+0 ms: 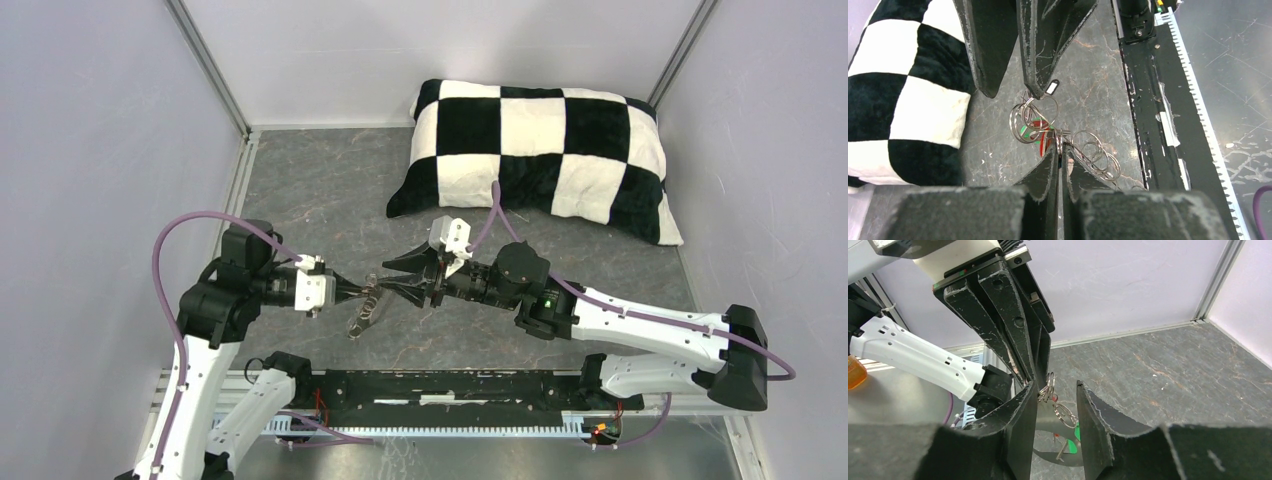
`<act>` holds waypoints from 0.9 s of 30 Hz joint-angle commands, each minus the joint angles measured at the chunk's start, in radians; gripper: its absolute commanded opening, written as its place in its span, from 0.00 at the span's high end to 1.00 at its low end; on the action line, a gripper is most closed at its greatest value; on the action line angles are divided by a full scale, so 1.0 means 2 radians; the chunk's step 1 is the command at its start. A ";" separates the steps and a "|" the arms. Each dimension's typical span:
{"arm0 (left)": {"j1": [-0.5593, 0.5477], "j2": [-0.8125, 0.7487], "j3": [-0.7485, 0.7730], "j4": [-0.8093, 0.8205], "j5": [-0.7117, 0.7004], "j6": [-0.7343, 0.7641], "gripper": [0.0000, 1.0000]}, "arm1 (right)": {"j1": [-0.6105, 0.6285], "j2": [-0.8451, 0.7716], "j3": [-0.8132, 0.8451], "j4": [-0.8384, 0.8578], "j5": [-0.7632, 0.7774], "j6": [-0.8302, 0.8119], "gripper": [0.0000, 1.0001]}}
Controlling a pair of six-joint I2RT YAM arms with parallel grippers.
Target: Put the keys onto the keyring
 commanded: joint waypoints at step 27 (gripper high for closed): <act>-0.005 -0.007 -0.062 0.019 0.081 0.100 0.98 | 0.003 -0.077 0.062 -0.145 0.040 -0.038 0.55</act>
